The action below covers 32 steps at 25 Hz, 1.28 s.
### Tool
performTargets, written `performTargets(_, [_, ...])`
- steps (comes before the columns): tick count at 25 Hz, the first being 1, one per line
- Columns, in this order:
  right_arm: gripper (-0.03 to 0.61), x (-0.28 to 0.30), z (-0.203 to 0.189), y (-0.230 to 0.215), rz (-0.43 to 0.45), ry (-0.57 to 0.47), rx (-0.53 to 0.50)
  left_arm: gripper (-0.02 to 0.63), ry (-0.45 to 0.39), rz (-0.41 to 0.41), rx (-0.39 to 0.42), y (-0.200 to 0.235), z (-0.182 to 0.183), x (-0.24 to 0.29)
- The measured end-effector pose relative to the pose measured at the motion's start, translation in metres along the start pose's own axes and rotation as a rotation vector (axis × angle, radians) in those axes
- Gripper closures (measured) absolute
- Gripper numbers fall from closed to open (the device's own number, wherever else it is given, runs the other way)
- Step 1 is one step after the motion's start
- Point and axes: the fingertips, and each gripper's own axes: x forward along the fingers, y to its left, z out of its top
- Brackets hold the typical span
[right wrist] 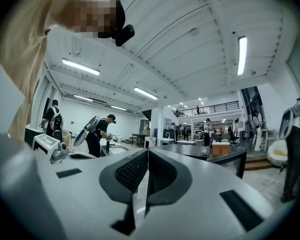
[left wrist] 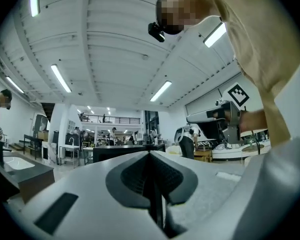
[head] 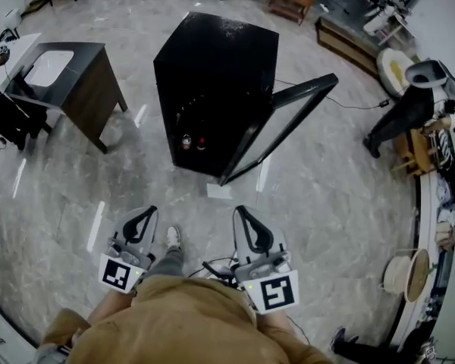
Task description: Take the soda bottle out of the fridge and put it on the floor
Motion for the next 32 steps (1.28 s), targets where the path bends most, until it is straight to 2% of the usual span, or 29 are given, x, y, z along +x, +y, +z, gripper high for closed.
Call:
performTargets(5, [0.577, 0.072, 0.0, 0.001, -0.031, 0.043, -0.018, 0.612, -0.015, -0.015, -0.017, 0.082, -0.012, 0.044])
performTargets(11, [0.577, 0.118, -0.008, 0.0, -0.083, 0.076, 0.005, 0.612, 0.021, -0.066, -0.051, 0.136, -0.033, 0.073])
performTargets(15, [0.577, 0.121, -0.024, -0.011, -0.124, 0.097, 0.014, 0.612, 0.044, -0.094, -0.09, 0.134, -0.052, 0.08])
performTargets(21, [0.577, 0.126, -0.072, -0.056, -0.169, 0.168, 0.047, 0.612, 0.16, -0.181, -0.115, 0.108, -0.104, 0.111])
performTargets(24, [0.577, 0.138, -0.111, -0.076, -0.145, 0.223, 0.066, 0.612, 0.222, -0.19, -0.105, 0.108, -0.146, 0.133])
performTargets(27, [0.577, 0.155, -0.147, -0.09, -0.104, 0.263, 0.092, 0.612, 0.209, -0.22, -0.117, 0.104, -0.176, 0.17])
performTargets(30, [0.577, 0.172, -0.185, -0.097, -0.072, 0.303, 0.102, 0.612, 0.215, -0.278, -0.057, 0.097, -0.204, 0.203])
performTargets(32, [0.577, 0.183, -0.209, -0.1, -0.038, 0.331, 0.102, 0.612, 0.209, -0.262, -0.042, 0.101, -0.223, 0.221])
